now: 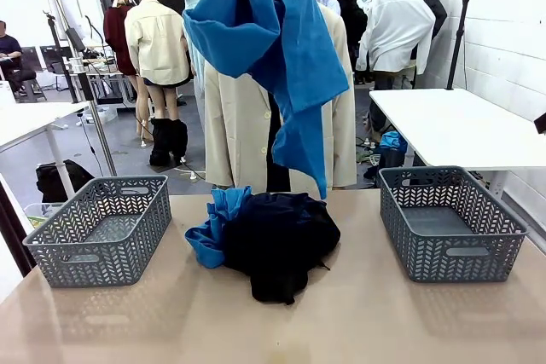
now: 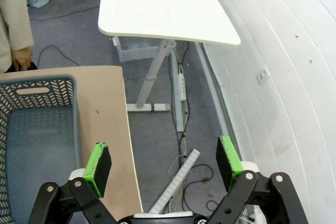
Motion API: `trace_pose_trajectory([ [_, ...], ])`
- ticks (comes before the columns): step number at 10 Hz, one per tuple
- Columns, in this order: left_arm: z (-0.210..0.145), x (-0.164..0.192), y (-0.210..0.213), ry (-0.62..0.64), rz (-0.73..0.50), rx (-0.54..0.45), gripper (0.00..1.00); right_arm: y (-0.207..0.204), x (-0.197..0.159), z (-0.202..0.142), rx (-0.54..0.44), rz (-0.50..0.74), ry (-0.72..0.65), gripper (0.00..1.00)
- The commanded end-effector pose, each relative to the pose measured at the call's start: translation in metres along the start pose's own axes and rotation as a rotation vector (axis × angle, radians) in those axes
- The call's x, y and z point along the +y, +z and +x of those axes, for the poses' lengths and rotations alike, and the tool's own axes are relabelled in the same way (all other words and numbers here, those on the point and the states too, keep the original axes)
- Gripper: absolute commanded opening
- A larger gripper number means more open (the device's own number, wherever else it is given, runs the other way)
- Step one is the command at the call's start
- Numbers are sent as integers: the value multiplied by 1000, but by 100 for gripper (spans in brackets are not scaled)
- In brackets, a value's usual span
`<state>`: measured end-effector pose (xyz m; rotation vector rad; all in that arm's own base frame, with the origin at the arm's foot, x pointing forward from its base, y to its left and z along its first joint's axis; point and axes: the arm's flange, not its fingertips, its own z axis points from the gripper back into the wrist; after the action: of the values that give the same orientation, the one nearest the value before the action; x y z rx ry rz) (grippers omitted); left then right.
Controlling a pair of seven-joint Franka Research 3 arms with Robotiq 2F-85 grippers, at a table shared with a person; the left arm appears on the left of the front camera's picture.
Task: Sort the tops and bottoms.
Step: Sort the clothes according to human instructions.
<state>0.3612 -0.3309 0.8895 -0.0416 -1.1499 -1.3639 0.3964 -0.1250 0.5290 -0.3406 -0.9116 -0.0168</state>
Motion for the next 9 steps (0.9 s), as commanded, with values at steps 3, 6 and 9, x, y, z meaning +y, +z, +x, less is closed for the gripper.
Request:
trace_pose_trajectory([
  [3, 0, 4, 1, -1, 4, -7, 0, -1, 1, 0, 3, -2, 18, 100],
  [6, 0, 4, 1, -1, 4, -7, 0, -1, 1, 0, 3, -2, 18, 100],
  [9, 0, 4, 1, -1, 4, -7, 0, -1, 1, 0, 3, -2, 18, 100],
])
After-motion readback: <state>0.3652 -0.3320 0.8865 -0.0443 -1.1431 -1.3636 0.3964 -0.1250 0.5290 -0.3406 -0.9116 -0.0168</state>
